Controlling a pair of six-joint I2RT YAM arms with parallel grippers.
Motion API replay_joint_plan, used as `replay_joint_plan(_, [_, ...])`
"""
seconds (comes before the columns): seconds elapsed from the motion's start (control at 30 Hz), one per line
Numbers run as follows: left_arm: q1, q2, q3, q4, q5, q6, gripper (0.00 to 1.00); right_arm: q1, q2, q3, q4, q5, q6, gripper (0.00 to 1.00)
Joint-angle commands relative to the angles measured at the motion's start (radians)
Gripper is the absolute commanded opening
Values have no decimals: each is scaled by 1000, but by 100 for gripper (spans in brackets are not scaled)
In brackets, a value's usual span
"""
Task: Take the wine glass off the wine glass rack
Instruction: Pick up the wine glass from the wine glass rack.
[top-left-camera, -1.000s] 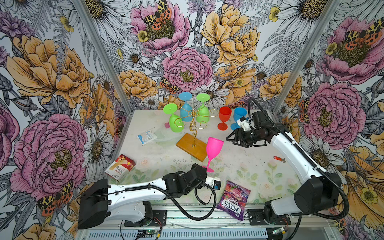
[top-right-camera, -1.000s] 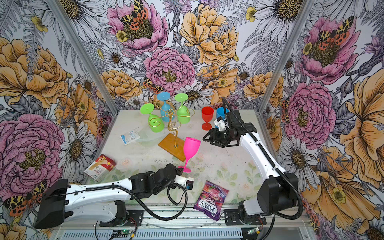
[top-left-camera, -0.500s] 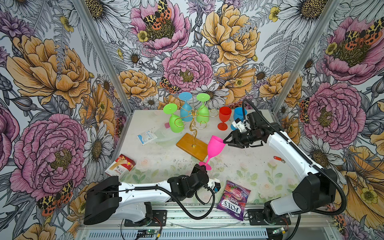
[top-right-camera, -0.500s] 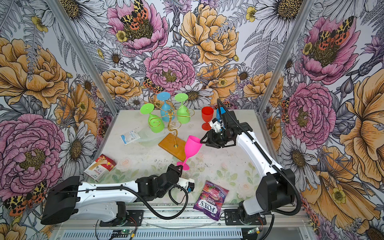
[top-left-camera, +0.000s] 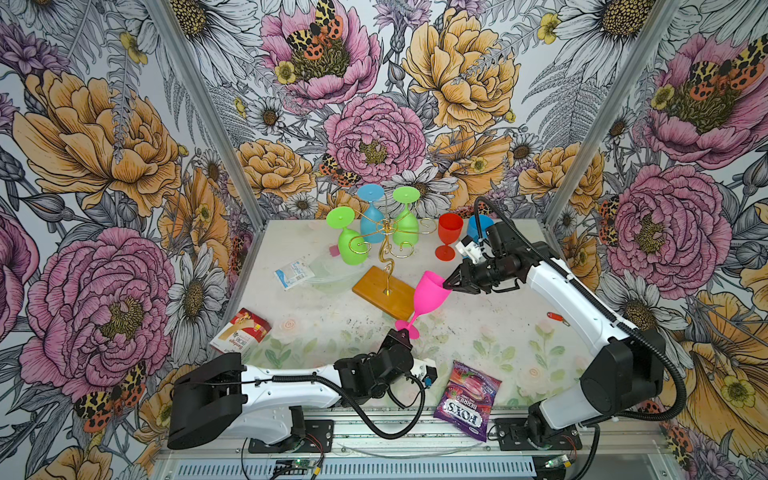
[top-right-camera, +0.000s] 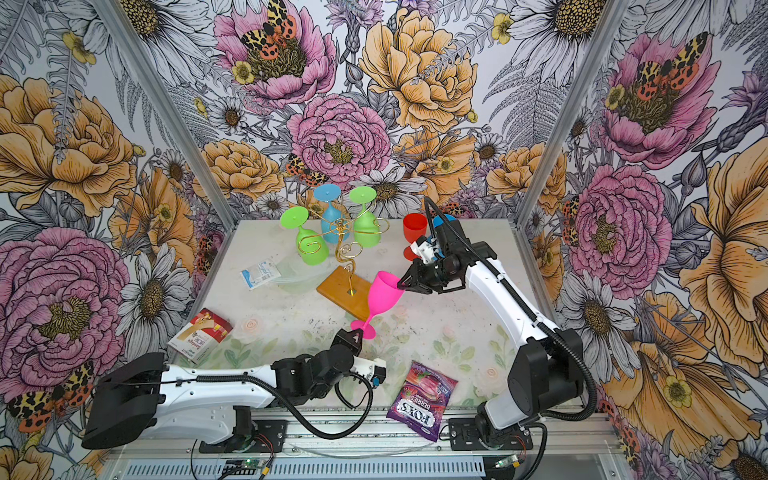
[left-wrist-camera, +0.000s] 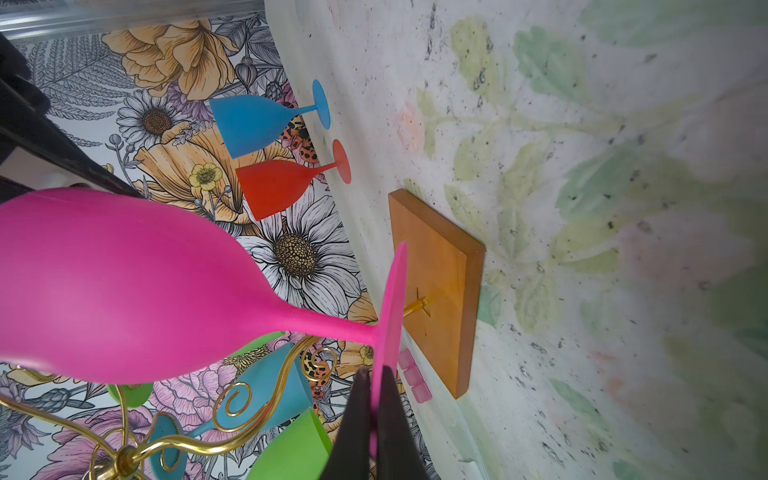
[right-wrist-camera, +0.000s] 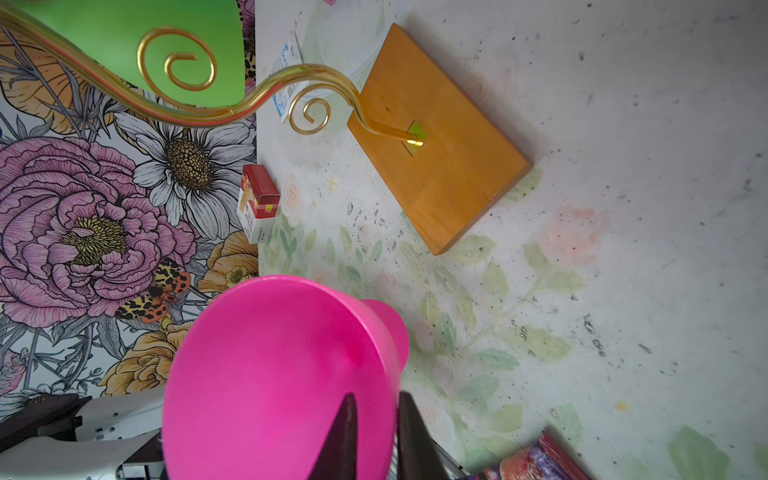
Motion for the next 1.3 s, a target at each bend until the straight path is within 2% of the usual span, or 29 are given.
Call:
replay_joint_plan(0.0, [-8,0,-11,56,-24,22,0,9,18,29,6,-15,-9,11])
replay_joint_plan(0.1, [-10,-4,-16,58,-24,25,0,9,18,27,6,-15,-14,4])
replay_joint_plan(0.23, [-12,-11,-19,56,-24,31,0,9,16,24,3,-10,-22,0])
replay_joint_plan(0.4, [-20,-17,-29,55,-13,31,20,7,14,21,3,2,-26,0])
replay_joint_plan(0.63, [-32,-33,-31,27,15,-13,39,-5,4,22,5,65,-34,0])
replay_joint_plan(0.83, [-38,-68,-10,-34,43,-138,53,-38,-11,46,6,204,-51,0])
replay_joint_plan(0.93, [-38,-95,-7,-75,58,-231,73,-47,-20,76,7,310,-73,0])
replay_joint_plan(0.97, [-36,-106,-12,-85,71,-262,77,-47,-26,87,8,365,-80,0])
replay_joint_plan(1.13, [-29,-185,9,-183,106,-430,82,-48,-50,114,4,593,-123,0])
replay_joint_plan(1.27, [0,-278,39,-267,151,-610,86,-55,-70,114,2,750,-152,0])
